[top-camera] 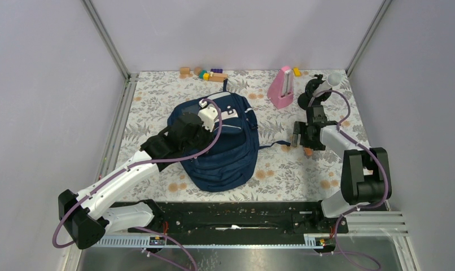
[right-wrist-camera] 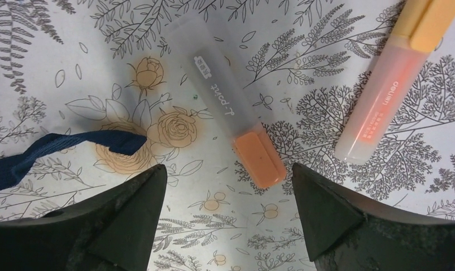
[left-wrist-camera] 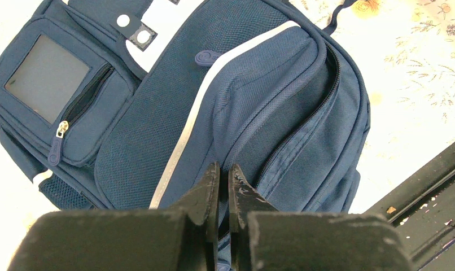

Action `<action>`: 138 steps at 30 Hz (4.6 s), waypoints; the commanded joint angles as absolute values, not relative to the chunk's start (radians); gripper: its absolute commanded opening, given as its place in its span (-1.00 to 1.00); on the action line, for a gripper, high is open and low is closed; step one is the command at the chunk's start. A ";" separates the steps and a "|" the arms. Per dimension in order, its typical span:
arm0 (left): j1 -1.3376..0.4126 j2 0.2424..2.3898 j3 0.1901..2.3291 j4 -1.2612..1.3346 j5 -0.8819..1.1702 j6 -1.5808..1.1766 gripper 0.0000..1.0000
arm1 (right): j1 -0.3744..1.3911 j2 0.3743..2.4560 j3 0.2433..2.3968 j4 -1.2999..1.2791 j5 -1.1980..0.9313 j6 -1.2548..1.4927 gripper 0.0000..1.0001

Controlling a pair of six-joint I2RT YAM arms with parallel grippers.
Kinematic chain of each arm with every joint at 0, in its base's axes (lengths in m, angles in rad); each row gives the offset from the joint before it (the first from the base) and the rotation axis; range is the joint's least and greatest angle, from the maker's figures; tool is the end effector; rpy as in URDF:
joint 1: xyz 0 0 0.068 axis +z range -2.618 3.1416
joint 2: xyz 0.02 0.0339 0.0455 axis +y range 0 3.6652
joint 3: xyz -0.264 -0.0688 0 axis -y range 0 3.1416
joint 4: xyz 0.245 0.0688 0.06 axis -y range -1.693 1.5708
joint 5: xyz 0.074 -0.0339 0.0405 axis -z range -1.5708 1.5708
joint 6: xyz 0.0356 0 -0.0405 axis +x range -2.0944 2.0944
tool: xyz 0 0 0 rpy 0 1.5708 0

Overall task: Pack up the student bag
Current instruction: Pick up the stationery from the center of the board, then place the stationery in the student bag.

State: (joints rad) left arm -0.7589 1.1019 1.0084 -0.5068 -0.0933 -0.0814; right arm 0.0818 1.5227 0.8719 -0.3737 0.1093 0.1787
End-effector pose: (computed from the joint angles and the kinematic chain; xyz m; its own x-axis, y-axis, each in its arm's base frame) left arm 0.1768 -0.1631 0.3240 -0.4597 0.3244 -0.8267 0.5939 0.8044 -0.0146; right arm 0.2947 0.0203 0.1830 -0.8424 0.1082 -0.5278 0.1270 0.9919 0.0006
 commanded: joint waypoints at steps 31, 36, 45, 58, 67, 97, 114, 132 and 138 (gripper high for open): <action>-0.755 1.093 1.052 -0.453 -0.086 -0.109 -1.00 | 0.072 1.706 1.025 -0.523 0.055 0.145 0.04; -0.755 1.088 1.051 -0.453 -0.091 -0.107 -1.00 | 0.072 1.700 1.022 -0.528 0.041 0.136 -0.33; -0.755 1.086 1.052 -0.453 -0.091 -0.109 -1.00 | 0.072 1.632 0.994 -0.544 0.025 0.127 -0.98; -0.753 1.089 1.052 -0.453 -0.086 -0.110 -1.00 | 0.143 1.221 0.863 -0.660 -0.279 0.230 -1.00; -0.754 1.088 1.055 -0.456 -0.087 -0.111 -1.00 | 0.423 1.085 0.899 -0.762 -0.543 0.336 -1.00; -0.754 1.062 1.055 -0.462 -0.090 -0.107 -1.00 | 0.800 1.362 0.806 0.306 -0.242 1.282 -1.00; -0.753 1.072 1.055 -0.462 -0.080 -0.110 -1.00 | 0.868 1.556 0.921 0.385 0.111 1.244 -0.45; -0.754 1.082 1.055 -0.462 -0.087 -0.110 -1.00 | 0.876 1.466 0.819 0.434 0.126 1.074 -0.06; -0.755 1.082 1.053 -0.462 -0.096 -0.104 -1.00 | 0.877 1.359 0.785 0.365 0.080 0.963 -0.06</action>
